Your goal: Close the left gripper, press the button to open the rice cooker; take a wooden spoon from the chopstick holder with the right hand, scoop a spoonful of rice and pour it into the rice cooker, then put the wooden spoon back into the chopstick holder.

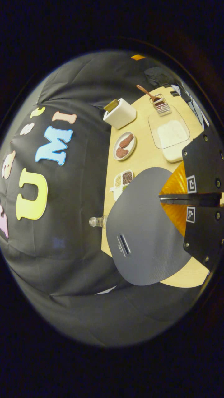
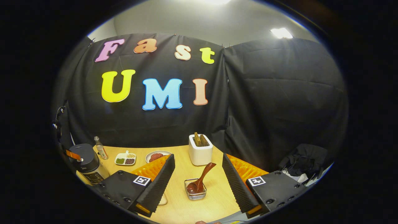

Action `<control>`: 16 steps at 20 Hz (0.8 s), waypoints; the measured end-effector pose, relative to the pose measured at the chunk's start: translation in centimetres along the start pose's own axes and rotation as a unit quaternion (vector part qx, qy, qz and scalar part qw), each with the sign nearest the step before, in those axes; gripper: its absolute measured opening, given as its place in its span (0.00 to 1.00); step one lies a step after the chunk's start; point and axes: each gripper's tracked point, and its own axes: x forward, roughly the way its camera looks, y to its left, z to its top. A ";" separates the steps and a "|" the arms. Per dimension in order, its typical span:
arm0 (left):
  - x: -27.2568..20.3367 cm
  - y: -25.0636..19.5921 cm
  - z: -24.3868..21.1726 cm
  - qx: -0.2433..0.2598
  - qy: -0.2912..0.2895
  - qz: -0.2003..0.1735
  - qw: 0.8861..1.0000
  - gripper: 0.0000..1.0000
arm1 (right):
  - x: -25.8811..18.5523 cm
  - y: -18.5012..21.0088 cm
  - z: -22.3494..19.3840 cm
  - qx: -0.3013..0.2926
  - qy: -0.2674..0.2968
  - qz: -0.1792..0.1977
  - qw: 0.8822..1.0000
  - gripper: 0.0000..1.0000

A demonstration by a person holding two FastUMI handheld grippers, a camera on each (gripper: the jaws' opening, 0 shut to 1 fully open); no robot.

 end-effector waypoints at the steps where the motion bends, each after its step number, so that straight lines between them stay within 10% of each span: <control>1: -0.1 0.0 0.0 0.000 -0.001 -0.004 1.000 0.01 | 0.1 0.1 0.0 -0.002 0.001 0.001 1.000 0.98; 16: 0.3 0.3 -0.2 0.007 0.011 -0.007 1.000 0.02 | -0.9 -1.2 -1.2 -0.015 0.015 -0.007 1.000 0.98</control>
